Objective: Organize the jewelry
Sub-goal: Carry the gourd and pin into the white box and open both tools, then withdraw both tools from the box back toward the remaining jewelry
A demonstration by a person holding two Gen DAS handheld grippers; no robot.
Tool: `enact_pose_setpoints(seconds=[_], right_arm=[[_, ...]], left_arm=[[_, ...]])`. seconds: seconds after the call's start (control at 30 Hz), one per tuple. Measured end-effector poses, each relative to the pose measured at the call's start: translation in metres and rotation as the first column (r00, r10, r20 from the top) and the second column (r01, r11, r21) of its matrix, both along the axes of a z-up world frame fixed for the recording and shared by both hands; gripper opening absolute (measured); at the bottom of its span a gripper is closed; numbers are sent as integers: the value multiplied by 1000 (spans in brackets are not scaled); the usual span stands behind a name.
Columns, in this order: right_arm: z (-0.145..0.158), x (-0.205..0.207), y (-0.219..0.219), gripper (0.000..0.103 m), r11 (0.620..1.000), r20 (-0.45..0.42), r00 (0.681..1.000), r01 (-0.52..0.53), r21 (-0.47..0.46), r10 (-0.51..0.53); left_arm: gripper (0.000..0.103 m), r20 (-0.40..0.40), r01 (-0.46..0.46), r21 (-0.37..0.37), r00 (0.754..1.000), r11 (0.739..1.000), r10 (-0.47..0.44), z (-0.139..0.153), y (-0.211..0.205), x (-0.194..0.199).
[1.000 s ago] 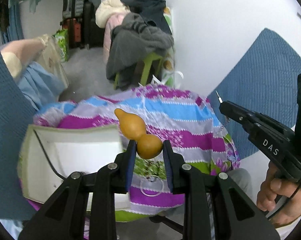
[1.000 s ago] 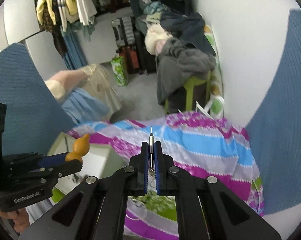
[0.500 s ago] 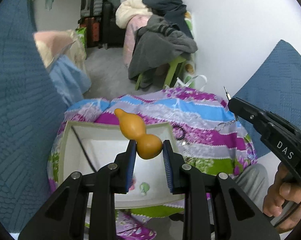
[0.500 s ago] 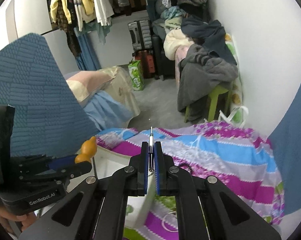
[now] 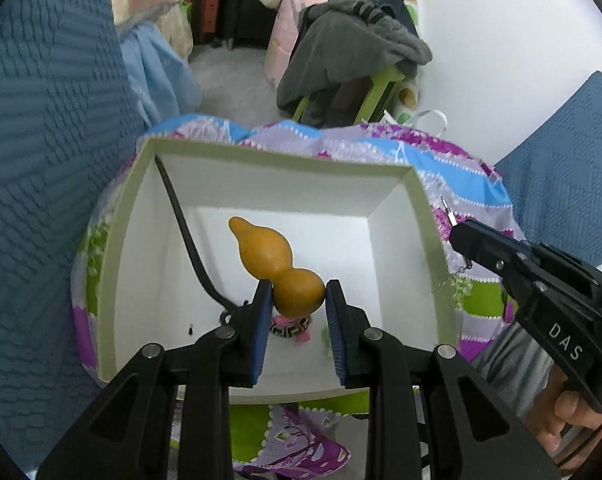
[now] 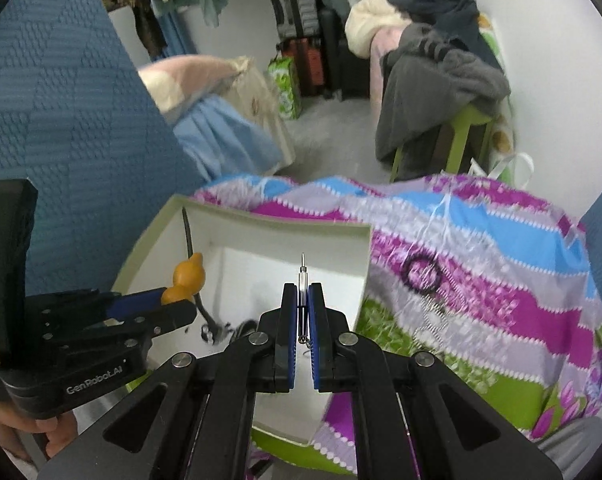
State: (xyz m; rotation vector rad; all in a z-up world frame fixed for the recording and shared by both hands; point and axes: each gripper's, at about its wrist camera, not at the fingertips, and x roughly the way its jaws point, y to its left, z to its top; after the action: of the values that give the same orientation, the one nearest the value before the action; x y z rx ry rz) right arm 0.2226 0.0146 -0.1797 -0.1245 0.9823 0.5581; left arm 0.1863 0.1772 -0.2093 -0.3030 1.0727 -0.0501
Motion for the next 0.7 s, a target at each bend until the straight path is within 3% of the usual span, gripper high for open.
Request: enact_pose_setpoints(seconds=[0.2, 0.33, 0.4, 0.47, 0.7], right_arm=[[-20, -1, 4, 4, 1000, -44, 999, -15, -3, 15], [-19, 3, 1, 8, 999, -76, 997, -19, 33, 22], [-14, 3, 1, 21, 999, -66, 997, -29, 40, 32], [-5, 2, 0, 25, 998, -52, 998, -41, 50, 43], [35, -2, -14, 27, 994, 29, 997, -72, 86, 70]], left_arm=[[28, -46, -7, -18, 999, 1000, 6, -20, 1, 0], [29, -52, -17, -24, 999, 1000, 16, -18, 3, -1], [44, -63, -33, -17, 998, 999, 32, -15, 5, -1], [58, -41, -48, -13, 998, 999, 47, -8, 7, -3], [59, 56, -66, 27, 996, 997, 65, 33, -1, -13]])
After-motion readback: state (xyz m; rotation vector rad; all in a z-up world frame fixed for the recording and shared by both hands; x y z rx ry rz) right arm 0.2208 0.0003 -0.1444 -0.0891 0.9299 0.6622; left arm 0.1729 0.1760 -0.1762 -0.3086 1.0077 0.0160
